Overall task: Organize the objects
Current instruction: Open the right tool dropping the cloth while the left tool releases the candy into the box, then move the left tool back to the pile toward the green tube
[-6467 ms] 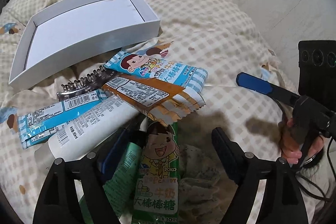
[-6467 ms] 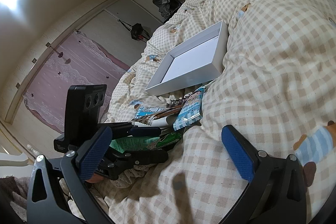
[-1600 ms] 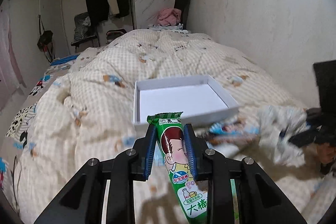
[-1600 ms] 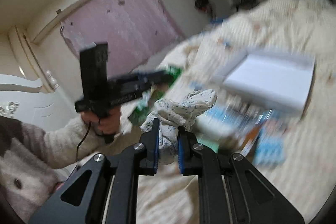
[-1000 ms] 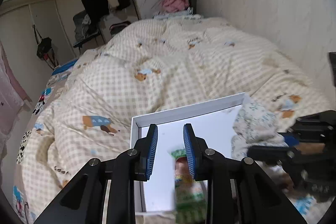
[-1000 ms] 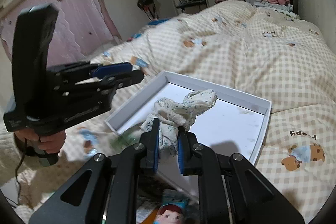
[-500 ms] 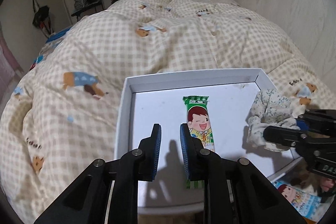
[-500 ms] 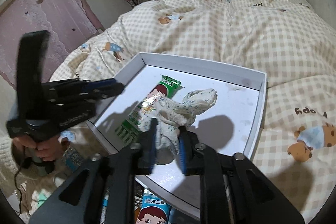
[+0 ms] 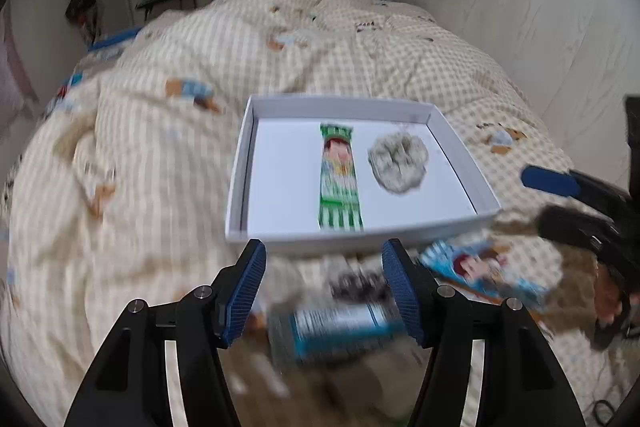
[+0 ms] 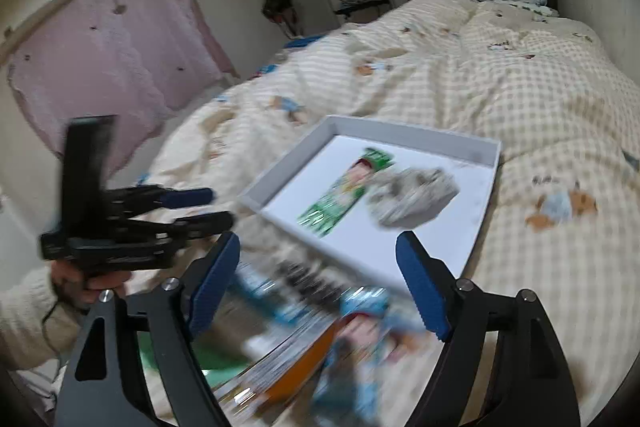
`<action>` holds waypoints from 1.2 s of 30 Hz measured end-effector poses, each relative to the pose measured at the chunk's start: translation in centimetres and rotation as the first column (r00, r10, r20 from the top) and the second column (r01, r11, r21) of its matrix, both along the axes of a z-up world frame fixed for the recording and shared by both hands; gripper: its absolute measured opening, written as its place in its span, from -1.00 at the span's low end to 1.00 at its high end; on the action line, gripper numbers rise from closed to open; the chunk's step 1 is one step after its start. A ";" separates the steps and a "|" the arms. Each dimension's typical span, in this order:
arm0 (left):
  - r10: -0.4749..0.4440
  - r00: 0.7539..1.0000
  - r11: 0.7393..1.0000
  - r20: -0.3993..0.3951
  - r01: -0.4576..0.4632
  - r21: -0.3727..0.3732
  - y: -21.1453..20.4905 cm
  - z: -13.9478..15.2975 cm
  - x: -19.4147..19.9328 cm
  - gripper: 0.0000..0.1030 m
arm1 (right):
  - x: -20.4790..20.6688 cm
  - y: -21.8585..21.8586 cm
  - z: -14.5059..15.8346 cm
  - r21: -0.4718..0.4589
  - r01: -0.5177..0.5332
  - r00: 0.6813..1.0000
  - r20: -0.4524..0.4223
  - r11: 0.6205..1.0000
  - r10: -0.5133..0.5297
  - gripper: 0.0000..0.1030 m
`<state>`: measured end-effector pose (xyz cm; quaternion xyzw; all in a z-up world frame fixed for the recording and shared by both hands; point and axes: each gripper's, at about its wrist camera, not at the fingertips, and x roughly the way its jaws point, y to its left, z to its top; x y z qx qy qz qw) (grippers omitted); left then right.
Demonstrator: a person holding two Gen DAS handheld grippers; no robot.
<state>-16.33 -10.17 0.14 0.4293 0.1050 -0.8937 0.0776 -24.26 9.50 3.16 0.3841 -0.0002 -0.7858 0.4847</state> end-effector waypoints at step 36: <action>0.038 0.987 0.996 0.158 -0.024 -0.087 3.5 -5.1 9.4 0.99 | 6.7 2.9 -4.9 -0.135 0.089 0.986 0.154 0.987 -0.068 0.67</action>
